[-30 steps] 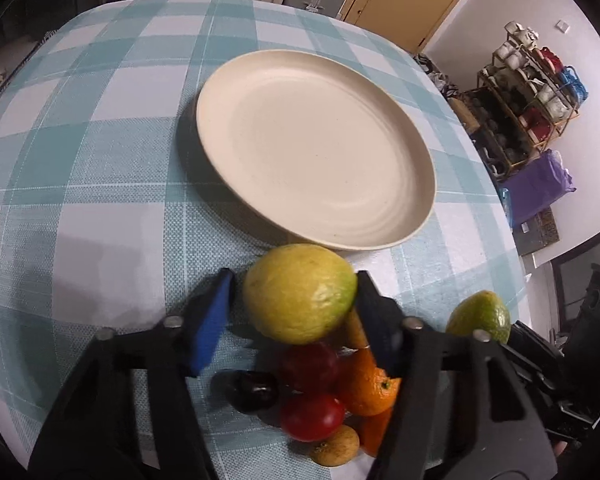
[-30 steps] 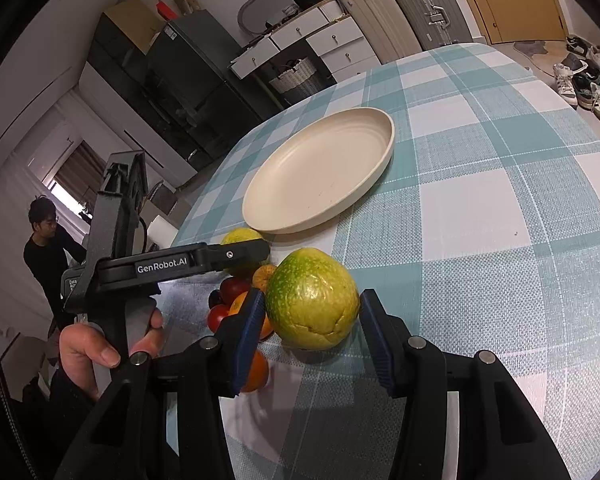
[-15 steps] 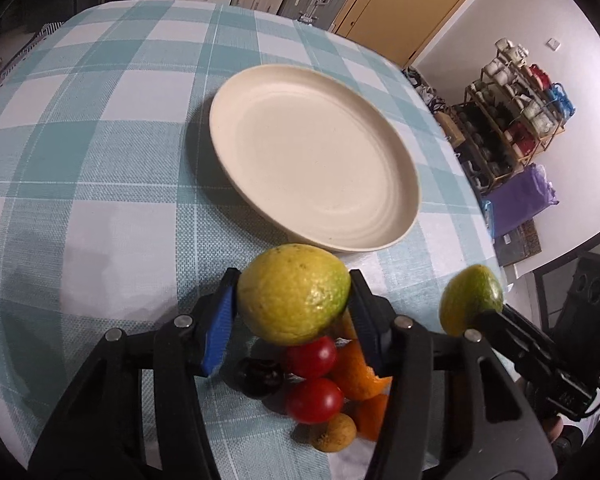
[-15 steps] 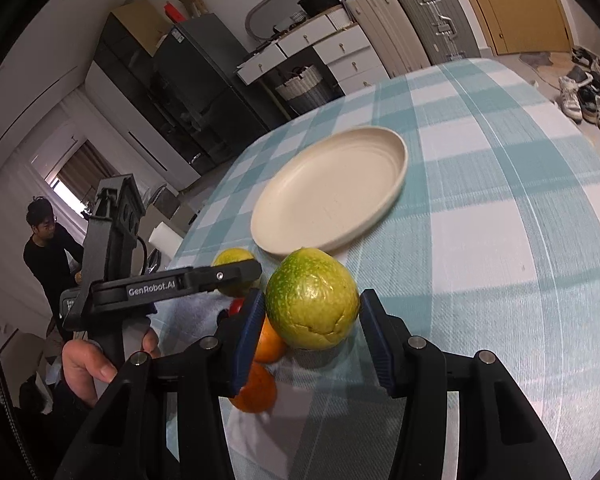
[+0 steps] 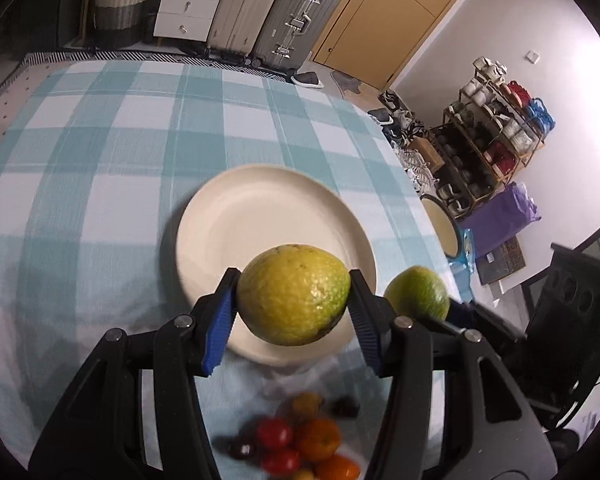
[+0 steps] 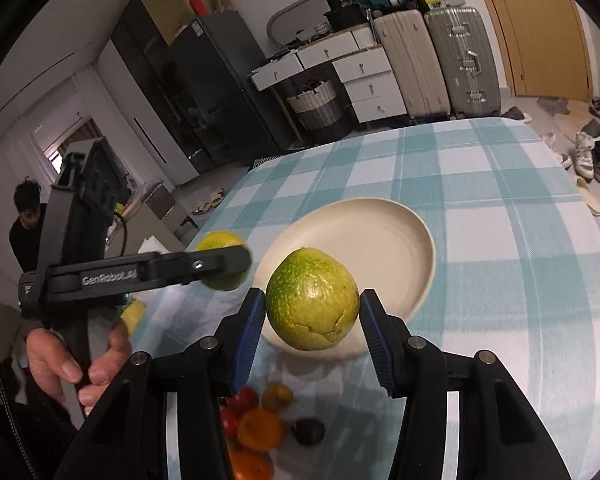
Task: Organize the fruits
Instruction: 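Carry both citrus fruits onto the cream plate and open both grippers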
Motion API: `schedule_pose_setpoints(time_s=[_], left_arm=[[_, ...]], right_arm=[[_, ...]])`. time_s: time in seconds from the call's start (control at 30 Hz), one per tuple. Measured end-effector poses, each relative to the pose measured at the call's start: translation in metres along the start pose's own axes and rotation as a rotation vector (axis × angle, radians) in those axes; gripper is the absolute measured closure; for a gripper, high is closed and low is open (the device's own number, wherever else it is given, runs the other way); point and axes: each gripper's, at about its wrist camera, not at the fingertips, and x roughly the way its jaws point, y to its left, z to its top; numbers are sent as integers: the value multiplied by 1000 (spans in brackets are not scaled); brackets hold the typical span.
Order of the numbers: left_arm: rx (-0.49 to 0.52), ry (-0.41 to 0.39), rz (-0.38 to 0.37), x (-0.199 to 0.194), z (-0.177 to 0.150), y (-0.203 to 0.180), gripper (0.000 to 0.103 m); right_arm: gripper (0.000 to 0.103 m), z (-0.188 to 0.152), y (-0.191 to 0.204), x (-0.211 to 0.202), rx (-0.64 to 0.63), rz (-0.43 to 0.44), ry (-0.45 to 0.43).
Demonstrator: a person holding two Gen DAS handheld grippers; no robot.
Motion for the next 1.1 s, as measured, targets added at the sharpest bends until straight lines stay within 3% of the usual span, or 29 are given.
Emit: schedule_pose_setpoints(time_s=[0.13,0.3,0.47,0.67,0.73,0.77,0.8,0.83,0.9,1.1], left_arm=[[4,-5,52,22,27,-2,53],[-38,36,53,58,49,8,53],[-89,101,32,102,59,25,53],[-61,153,57,129,56,23,52],[-60,142,68,127,54,23,48],[-64,146,56,127,53,23,38],[-71,146,61,125,52,23,34],[-70,140,70,122,51,21,34],[-41,122,95,113,47,16,33],[-5,38,172,67,30,12,28]], right_arm=[[53,19,-6,21,-16,-36,17],[53,37,-19,53,-51,-115,50],[53,42,-33,85,-51,-144,99],[52,43,-37,102,-65,-168,96],[50,41,-39,104,-65,-137,97],[50,40,-39,102,-60,-134,89],[45,39,-40,99,-57,-135,77],[37,38,-39,96,-57,-143,73],[31,35,-40,88,-49,-143,53],[29,21,-46,50,4,-140,-8]])
